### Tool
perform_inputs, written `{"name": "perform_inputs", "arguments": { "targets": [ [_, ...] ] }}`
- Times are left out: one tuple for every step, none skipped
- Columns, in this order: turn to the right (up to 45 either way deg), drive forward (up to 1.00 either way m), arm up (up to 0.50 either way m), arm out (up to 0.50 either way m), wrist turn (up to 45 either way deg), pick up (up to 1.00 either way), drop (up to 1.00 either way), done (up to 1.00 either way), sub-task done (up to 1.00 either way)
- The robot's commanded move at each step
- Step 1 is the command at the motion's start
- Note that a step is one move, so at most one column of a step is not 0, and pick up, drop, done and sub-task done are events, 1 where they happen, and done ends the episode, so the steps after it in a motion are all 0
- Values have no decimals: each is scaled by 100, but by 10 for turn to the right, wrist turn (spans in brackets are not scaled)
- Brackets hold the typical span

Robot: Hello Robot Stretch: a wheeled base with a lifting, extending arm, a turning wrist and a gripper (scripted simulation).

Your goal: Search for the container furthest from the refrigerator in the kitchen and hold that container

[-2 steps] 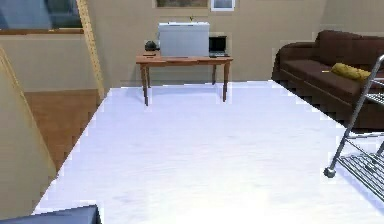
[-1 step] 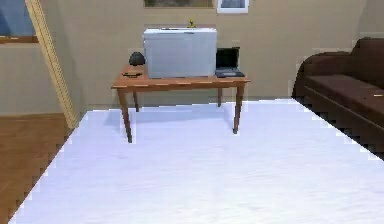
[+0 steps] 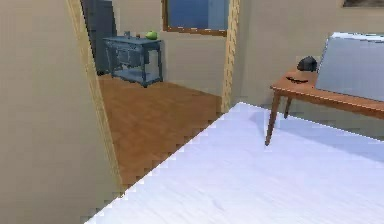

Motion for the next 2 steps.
{"name": "perform_inputs", "arguments": {
  "targets": [
    [0, 100, 0, 0, 0, 0, 0, 0, 0],
    [-30, 0, 0, 0, 0, 0, 0, 0, 0]
  ]
}}
